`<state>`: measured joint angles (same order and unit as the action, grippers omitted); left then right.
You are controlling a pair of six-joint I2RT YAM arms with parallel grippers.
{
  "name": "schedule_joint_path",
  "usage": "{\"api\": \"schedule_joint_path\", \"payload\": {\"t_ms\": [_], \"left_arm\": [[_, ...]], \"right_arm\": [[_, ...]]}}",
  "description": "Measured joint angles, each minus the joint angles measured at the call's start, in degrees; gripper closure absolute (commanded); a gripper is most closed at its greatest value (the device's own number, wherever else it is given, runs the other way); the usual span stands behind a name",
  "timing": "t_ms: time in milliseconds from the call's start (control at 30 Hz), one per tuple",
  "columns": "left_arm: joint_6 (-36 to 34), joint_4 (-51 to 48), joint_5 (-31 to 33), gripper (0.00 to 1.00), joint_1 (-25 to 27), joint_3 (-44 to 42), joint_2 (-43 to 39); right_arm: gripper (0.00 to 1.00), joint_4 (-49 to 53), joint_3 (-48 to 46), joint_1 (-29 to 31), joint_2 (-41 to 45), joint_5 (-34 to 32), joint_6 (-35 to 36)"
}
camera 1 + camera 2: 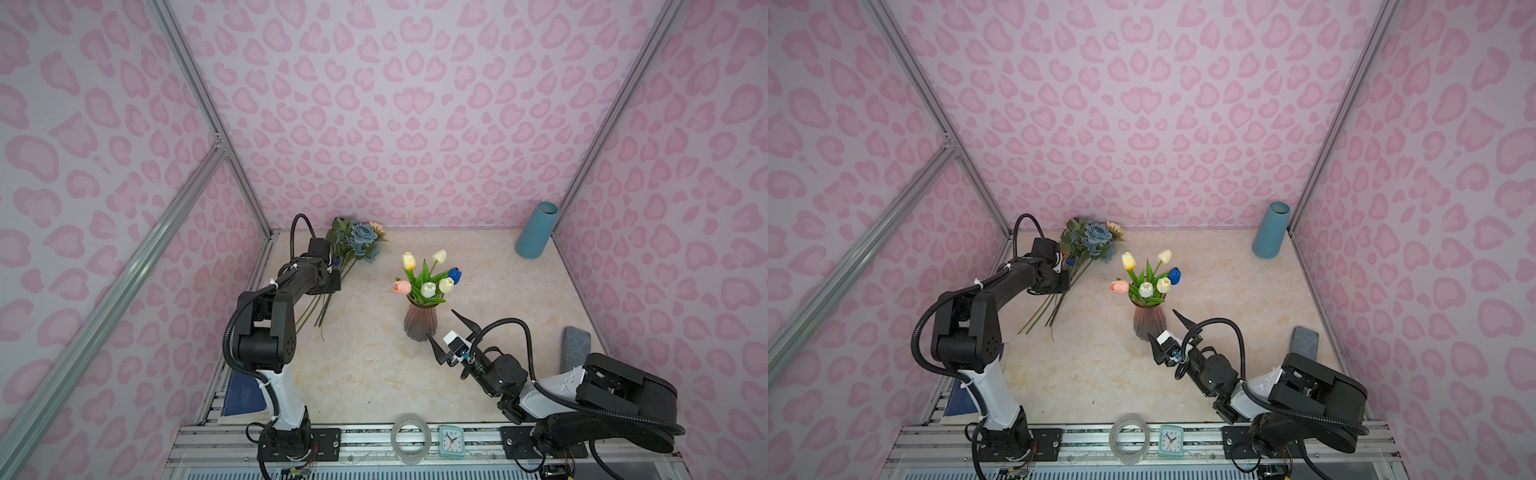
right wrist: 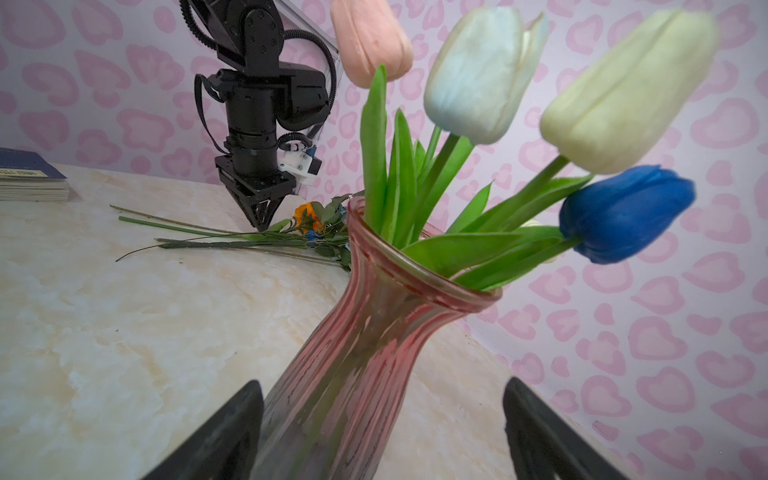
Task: Arrange the flowers into the vase
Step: 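Close the left gripper on a green leafy stem in the pile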
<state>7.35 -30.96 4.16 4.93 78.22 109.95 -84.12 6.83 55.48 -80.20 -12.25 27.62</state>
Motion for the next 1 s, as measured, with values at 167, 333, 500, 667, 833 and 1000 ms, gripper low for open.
{"api": "schedule_joint_path", "payload": {"t_ms": [167, 333, 500, 667, 833, 1000], "left_arm": [[-1.9, -3.7, 6.1, 0.73, -0.9, 1.5, 1.6], [-3.7, -5.2, 8.2, 0.7, -2.3, 2.4, 3.2], [-5.2, -5.6, 7.8, 0.73, -2.6, 2.8, 5.4], [-5.9, -5.8, 6.5, 0.84, -2.6, 3.3, 6.2], [-6.1, -5.7, 6.1, 0.9, -2.6, 3.5, 6.8], [-6.6, -5.7, 6.1, 0.88, -2.6, 3.7, 7.4]], "right_arm": [[0.1, 0.2, 0.3, 0.0, -0.1, -0.2, 0.0], [0.1, 0.6, 0.8, 0.0, -0.5, -0.2, 0.3], [0.09, 1.3, 0.8, 0.0, -0.5, -0.3, 0.4], [0.09, 1.6, 0.8, 0.1, -0.4, -0.4, 0.5], [0.09, 2.0, 0.8, 0.3, -0.4, -0.9, 0.6], [0.09, 2.3, 0.8, 0.3, -0.4, -1.1, 0.6]]}}
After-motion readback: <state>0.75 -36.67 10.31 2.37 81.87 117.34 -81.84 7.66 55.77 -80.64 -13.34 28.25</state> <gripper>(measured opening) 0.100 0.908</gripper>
